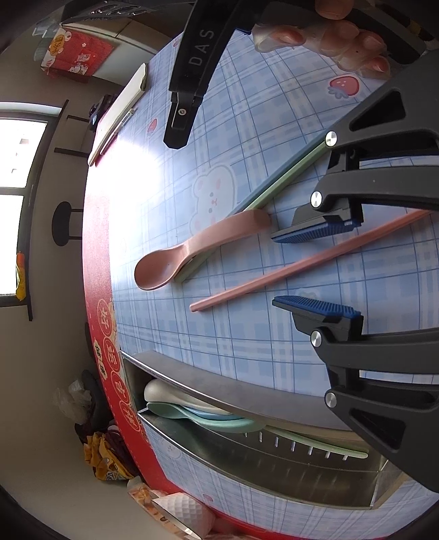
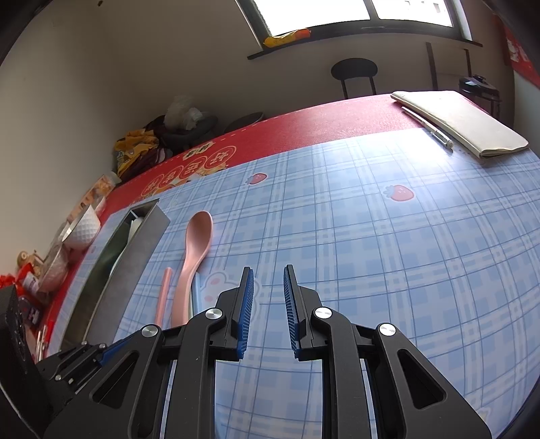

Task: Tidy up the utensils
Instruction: 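Lower the left tool and grasp the pink chopstick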

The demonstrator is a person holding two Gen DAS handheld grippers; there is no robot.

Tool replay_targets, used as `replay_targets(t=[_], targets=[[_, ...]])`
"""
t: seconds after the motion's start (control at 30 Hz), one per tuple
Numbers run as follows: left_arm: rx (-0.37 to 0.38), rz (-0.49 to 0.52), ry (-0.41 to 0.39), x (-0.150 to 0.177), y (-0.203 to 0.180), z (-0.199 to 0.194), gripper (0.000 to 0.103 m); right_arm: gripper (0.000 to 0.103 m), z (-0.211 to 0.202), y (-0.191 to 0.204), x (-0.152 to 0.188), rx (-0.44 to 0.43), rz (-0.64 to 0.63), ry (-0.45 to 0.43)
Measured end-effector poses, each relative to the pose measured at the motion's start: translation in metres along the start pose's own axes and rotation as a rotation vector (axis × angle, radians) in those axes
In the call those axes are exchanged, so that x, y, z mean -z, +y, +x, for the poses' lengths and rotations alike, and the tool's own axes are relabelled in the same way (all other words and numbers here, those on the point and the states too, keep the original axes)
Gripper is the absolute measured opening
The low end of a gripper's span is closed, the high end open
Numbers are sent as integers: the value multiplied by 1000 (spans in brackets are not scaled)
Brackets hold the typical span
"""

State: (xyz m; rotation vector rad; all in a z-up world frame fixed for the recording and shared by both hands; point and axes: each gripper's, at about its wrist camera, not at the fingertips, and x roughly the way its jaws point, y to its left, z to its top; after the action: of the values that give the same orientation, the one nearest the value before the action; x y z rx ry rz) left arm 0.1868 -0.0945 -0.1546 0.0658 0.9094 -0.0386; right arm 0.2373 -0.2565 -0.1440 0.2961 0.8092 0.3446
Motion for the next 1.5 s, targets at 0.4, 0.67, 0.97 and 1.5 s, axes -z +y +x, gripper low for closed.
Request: replay_targets(t=[0.4, 0.67, 0.97, 1.5], targets=[[10, 5, -16, 4, 0, -2, 30, 19, 0, -2, 1, 1, 9, -3], [-6, 34, -24, 5, -7, -3, 25, 19, -2, -6, 1, -2, 25, -5], [29, 24, -20, 6, -2, -3, 22, 19, -2, -7, 1, -2, 27, -4], [109, -45, -85, 9, 11, -15, 6, 19, 0, -3, 0, -1, 12, 0]])
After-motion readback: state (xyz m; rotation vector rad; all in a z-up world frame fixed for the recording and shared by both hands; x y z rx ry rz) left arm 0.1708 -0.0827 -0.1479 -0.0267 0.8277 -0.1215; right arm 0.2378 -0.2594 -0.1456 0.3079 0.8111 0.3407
